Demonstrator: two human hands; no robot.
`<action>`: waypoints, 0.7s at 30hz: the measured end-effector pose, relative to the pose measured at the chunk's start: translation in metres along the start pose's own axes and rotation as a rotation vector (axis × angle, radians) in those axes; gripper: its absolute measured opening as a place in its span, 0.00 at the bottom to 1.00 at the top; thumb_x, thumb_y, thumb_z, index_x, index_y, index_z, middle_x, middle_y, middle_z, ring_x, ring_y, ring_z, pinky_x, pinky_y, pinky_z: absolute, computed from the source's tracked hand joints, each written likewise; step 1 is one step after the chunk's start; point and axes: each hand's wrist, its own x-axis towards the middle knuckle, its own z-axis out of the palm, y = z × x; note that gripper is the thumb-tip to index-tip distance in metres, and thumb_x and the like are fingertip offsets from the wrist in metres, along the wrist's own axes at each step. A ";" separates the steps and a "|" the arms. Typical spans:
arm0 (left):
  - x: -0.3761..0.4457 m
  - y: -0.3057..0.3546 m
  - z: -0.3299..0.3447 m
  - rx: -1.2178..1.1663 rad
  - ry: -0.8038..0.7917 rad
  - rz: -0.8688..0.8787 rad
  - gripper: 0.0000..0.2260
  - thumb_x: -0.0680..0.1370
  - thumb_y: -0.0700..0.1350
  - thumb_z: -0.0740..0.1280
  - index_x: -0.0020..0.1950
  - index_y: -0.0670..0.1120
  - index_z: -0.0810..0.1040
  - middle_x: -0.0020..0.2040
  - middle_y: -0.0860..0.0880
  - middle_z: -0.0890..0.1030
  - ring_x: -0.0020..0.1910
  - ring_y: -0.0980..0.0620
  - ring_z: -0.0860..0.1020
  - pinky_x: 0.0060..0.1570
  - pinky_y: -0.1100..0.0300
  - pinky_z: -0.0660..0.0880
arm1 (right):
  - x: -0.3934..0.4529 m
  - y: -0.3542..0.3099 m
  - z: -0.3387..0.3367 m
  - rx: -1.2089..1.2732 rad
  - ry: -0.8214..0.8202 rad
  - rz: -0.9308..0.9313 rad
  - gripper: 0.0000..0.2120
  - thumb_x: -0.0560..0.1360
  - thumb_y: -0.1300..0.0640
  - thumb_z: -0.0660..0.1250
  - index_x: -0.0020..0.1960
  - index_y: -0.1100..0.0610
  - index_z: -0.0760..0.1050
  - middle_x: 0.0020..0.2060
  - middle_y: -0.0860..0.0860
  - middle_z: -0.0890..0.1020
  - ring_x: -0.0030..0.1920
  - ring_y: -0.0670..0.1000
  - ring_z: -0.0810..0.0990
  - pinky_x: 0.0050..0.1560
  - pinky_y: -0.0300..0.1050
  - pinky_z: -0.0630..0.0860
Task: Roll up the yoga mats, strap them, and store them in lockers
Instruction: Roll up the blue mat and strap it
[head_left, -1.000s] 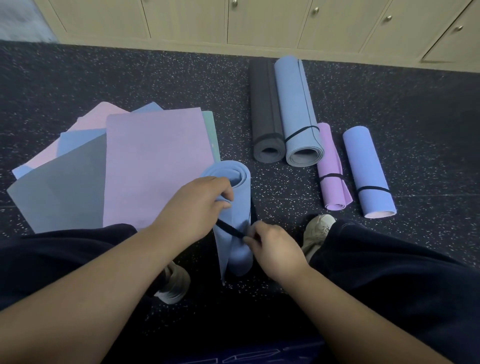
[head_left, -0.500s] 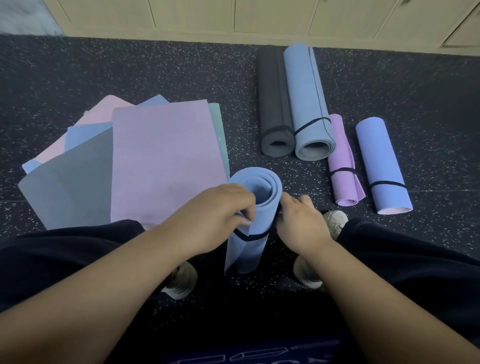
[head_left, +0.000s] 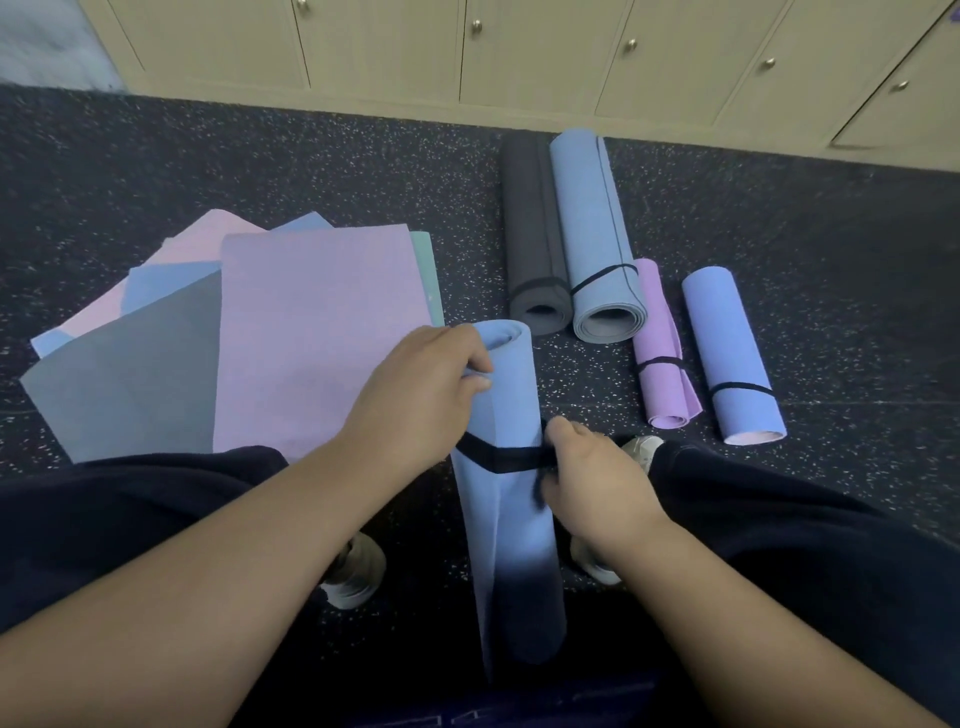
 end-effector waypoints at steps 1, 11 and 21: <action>-0.001 0.003 -0.003 0.013 0.007 -0.012 0.03 0.77 0.42 0.68 0.50 0.47 0.76 0.48 0.54 0.76 0.52 0.54 0.70 0.49 0.62 0.64 | -0.004 -0.003 -0.003 0.012 0.027 -0.023 0.07 0.75 0.60 0.60 0.53 0.55 0.67 0.54 0.52 0.76 0.56 0.57 0.73 0.45 0.47 0.66; -0.014 0.039 -0.020 -0.007 0.021 0.094 0.05 0.79 0.45 0.65 0.53 0.48 0.76 0.53 0.54 0.77 0.57 0.51 0.68 0.53 0.54 0.68 | -0.052 -0.024 -0.022 -0.043 0.236 -0.303 0.07 0.67 0.57 0.65 0.43 0.60 0.76 0.39 0.54 0.79 0.40 0.59 0.78 0.40 0.49 0.77; -0.018 0.058 -0.019 -0.128 0.006 0.136 0.04 0.75 0.46 0.69 0.49 0.50 0.81 0.43 0.59 0.77 0.53 0.50 0.72 0.56 0.50 0.69 | -0.067 -0.029 -0.033 0.331 0.328 -0.323 0.13 0.70 0.54 0.60 0.50 0.56 0.79 0.47 0.51 0.76 0.49 0.52 0.74 0.54 0.46 0.72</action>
